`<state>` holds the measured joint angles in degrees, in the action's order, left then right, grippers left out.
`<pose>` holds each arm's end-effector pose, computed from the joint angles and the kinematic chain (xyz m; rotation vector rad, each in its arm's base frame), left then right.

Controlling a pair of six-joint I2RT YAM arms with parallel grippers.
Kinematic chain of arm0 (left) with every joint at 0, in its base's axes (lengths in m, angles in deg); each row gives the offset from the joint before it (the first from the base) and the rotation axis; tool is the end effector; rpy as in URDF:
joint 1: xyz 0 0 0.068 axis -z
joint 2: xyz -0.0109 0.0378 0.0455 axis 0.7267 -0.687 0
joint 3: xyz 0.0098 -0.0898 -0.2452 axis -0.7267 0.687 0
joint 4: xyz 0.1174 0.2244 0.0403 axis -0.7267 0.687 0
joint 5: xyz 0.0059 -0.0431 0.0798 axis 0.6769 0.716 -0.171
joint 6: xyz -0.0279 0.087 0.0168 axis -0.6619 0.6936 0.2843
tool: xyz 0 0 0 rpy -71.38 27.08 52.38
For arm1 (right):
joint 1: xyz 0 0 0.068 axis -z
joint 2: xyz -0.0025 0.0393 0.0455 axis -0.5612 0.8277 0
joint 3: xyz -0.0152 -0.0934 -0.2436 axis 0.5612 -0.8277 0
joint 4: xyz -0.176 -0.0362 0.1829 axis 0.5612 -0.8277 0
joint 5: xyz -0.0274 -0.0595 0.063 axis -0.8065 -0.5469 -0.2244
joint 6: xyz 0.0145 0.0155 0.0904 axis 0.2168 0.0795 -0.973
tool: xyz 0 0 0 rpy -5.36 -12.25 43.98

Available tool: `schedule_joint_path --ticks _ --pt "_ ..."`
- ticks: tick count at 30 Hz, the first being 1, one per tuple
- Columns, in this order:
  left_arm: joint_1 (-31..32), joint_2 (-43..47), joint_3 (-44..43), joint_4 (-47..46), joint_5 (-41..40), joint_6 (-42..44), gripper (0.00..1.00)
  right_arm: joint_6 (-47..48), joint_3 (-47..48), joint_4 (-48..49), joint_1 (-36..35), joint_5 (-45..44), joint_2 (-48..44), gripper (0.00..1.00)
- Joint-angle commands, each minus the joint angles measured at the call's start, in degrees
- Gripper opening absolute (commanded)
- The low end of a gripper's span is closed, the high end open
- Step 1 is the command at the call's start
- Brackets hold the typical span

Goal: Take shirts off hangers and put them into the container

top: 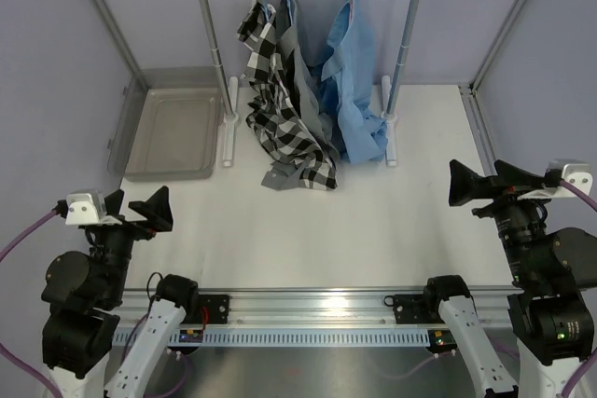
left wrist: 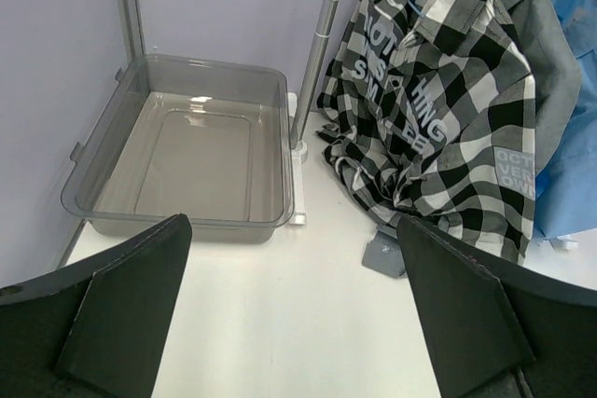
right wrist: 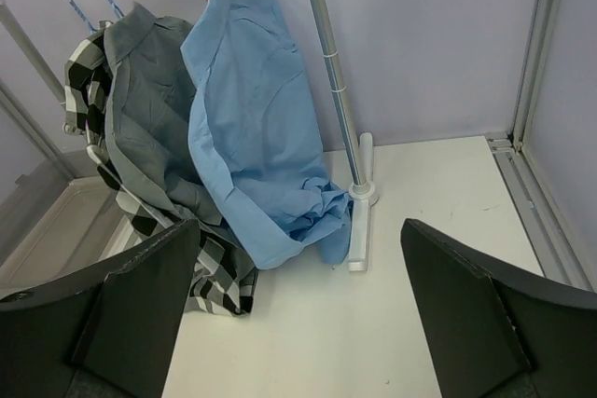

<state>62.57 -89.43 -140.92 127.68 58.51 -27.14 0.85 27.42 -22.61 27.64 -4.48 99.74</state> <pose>0.0528 0.0070 0.3961 -0.1164 1.5014 -0.1583 0.0705 0.0063 0.4545 0.0469 1.4328 0.2036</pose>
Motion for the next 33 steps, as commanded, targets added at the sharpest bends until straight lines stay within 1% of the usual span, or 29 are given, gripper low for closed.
schedule_joint_path --ticks 1,4,8,9,14,15,17,18,19,20,21,22,24,26,27,28,29,32,33 --pt "0.21 -1.13 1.03 -1.1 1.36 -0.78 0.99 0.69 0.65 -0.06 -0.7 3.12 0.89 0.99" --pt "0.29 -2.36 2.0 -1.19 2.68 -1.31 0.99 0.43 -0.14 -0.15 -0.7 4.35 1.59 1.0" --pt "0.29 -5.0 3.32 -1.19 4.78 -2.45 0.99 0.42 -2.51 0.21 -0.62 10.06 3.52 1.0" --pt "0.29 -5.96 3.67 -1.28 5.22 -3.24 0.99 0.25 -2.34 -0.58 -0.7 11.72 5.35 1.0" --pt "0.29 -9.65 5.52 -2.07 7.33 -4.83 0.99 -1.68 -1.29 -3.22 -0.7 11.73 11.69 1.0" --pt "0.29 -10.44 6.39 -3.03 7.69 -4.91 0.99 -2.03 -0.85 -3.57 -0.7 12.09 14.66 0.99" --pt "0.29 -11.76 7.71 -4.87 8.48 -5.18 0.99 -2.39 2.3 -5.59 -0.7 11.83 18.8 0.99" --pt "0.29 -12.03 8.5 -7.23 8.83 -5.53 0.99 -2.47 3.8 -6.55 -0.7 11.39 23.6 1.0" --pt "0.29 -12.21 10.33 -8.56 9.09 -5.7 0.99 -2.91 7.55 -7.52 -0.7 11.3 26.18 1.0" --pt "0.29 -12.38 11.4 -10.05 9.62 -6.31 0.99 -3.35 9.68 -9.27 -0.62 10.95 31.16 1.0" --pt "0.29 -12.47 12.36 -12.85 9.97 -6.58 0.99 -4.05 11.79 -10.16 -0.7 10.86 33.39 0.99" --pt "0.29 -12.56 14.46 -14.18 10.41 -6.76 0.99 -5.45 15.99 -10.69 -0.79 10.95 35.58 0.99" --pt "0.29 -12.47 16.58 -17.61 11.12 -7.11 0.99 -6.86 19.18 -9.65 -1.58 9.47 40.15 0.99" --pt "0.29 -12.47 18.08 -18.07 10.94 -6.42 0.99 -6.43 23.31 -7.71 -5.26 6.22 42.89 0.99" --pt "0.29 -12.21 18.35 -17.89 10.68 -5.8 0.99 -5.39 27.24 -7.7 -6.58 2.81 46.47 1.0" --pt "0.29 -11.77 18.7 -17.89 9.63 -5.36 0.99 -5.03 29.02 -7.36 -8.86 1.64 48.42 1.0" --pt "0.29 -10.72 19.57 -17.89 8.75 -4.92 0.99 -4.59 32.43 -6.92 -9.57 -0.46 52.35 1.0" --pt "0.29 -9.31 20.72 -17.8 8.74 -5.53 0.99 -4.41 37.72 -4.98 -12.04 -2.14 58.17 0.99" --pt "0.29 -8.87 21.33 -17.8 8.92 -5.53 0.99 -3.89 41.57 -4.81 -12.74 -4.5 61.67 0.99"
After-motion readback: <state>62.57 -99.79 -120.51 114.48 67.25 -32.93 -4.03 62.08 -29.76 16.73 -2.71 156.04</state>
